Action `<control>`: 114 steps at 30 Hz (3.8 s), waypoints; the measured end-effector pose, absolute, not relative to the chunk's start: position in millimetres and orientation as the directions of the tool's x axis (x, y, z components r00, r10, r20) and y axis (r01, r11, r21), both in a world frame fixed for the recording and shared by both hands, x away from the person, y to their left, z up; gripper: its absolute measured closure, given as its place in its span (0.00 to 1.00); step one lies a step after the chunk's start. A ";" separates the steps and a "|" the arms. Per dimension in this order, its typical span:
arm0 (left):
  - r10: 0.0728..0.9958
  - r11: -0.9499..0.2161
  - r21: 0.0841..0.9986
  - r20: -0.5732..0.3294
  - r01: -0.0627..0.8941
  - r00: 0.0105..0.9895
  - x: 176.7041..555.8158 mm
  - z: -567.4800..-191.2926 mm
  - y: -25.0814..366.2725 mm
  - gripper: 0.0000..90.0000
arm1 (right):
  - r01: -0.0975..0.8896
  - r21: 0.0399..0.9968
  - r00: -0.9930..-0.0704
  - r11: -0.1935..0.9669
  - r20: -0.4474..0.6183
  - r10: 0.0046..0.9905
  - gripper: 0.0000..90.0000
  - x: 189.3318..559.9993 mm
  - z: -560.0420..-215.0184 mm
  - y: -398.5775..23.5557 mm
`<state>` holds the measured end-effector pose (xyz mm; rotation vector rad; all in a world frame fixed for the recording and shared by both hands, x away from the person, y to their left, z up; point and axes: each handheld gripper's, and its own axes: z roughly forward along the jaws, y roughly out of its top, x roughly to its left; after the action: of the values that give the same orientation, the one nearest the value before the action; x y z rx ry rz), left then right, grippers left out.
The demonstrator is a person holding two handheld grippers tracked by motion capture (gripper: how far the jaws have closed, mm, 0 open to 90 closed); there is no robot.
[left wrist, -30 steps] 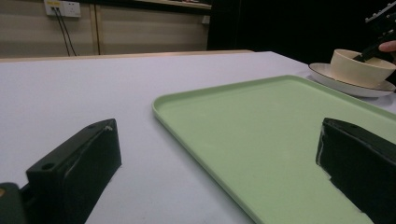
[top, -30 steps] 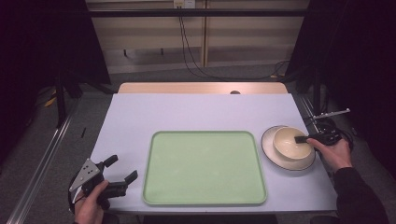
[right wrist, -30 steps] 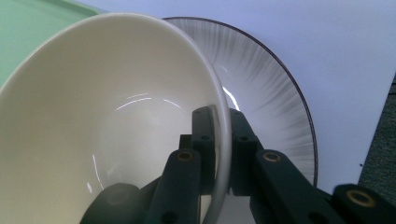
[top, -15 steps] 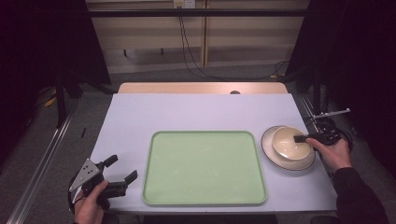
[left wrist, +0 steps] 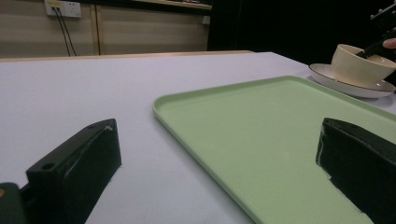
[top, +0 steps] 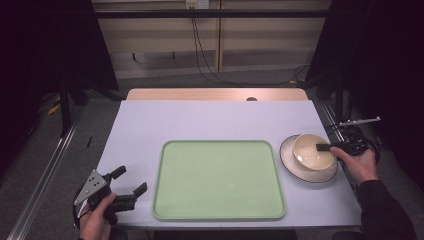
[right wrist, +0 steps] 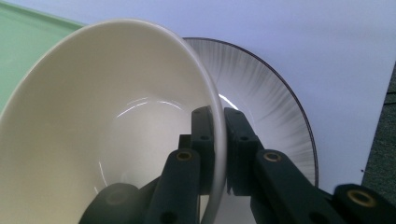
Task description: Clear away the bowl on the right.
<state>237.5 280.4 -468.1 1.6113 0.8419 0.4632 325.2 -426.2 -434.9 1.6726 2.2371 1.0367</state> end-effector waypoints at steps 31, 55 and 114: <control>0.734 -0.045 0.964 -0.146 0.262 0.663 237.4 -467.8 281.0 0.00 | 0.720 0.687 -0.390 0.096 0.287 0.875 0.93 317.4 -421.2 -425.3; 0.739 -0.039 0.964 -0.150 0.264 0.656 237.2 -467.9 280.2 0.00 | 0.676 0.735 -0.414 0.057 0.315 0.854 0.93 313.7 -402.9 -415.8; 0.741 -0.049 0.965 -0.138 0.257 0.657 237.1 -467.8 281.3 0.00 | 0.682 0.712 -0.518 0.167 0.310 0.797 0.93 358.8 -384.3 -334.0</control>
<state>237.1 281.3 -467.8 1.6175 0.8370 0.4785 358.8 -334.0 -384.3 1.4644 2.2922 1.2793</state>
